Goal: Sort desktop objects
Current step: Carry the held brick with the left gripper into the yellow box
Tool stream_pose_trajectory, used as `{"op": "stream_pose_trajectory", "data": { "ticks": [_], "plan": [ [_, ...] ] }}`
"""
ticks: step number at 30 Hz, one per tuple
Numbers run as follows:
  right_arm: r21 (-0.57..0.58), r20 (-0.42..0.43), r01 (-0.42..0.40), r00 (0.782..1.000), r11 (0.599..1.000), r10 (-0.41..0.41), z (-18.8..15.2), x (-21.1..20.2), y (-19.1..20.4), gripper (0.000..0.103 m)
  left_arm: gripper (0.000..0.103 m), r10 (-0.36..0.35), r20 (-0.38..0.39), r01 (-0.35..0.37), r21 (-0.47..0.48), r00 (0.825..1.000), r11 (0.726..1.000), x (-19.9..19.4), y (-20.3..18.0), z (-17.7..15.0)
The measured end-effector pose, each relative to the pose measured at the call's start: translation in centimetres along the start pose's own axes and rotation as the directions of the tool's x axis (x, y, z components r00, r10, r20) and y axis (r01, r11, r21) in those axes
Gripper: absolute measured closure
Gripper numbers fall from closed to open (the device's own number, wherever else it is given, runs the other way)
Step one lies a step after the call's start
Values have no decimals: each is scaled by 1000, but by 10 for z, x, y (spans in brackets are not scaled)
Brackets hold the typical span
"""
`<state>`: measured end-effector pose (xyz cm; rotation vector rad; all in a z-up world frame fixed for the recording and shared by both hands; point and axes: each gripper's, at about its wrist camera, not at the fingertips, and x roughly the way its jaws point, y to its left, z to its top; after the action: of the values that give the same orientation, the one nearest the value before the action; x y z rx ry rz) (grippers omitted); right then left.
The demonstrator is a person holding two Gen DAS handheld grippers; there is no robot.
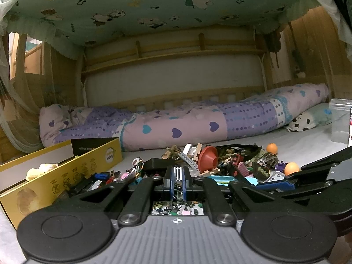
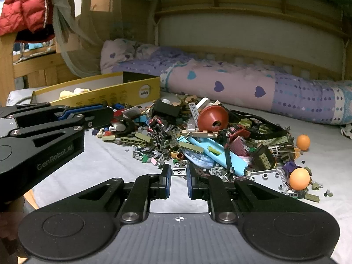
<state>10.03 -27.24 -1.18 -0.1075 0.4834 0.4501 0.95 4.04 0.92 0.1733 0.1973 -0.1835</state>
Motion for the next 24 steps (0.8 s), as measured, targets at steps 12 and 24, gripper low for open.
{"op": "stream_pose_trajectory", "data": {
  "ticks": [12, 24],
  "plan": [
    [-9, 4, -7, 1000, 1000, 7, 1, 0, 4, 87, 95, 11, -2, -11, -3, 1000, 1000, 2, 2, 1],
    [-81, 81, -49, 995, 996, 55, 20, 1, 28, 87, 96, 140, 25, -139, -10, 990, 990, 0, 41, 15]
  ]
}}
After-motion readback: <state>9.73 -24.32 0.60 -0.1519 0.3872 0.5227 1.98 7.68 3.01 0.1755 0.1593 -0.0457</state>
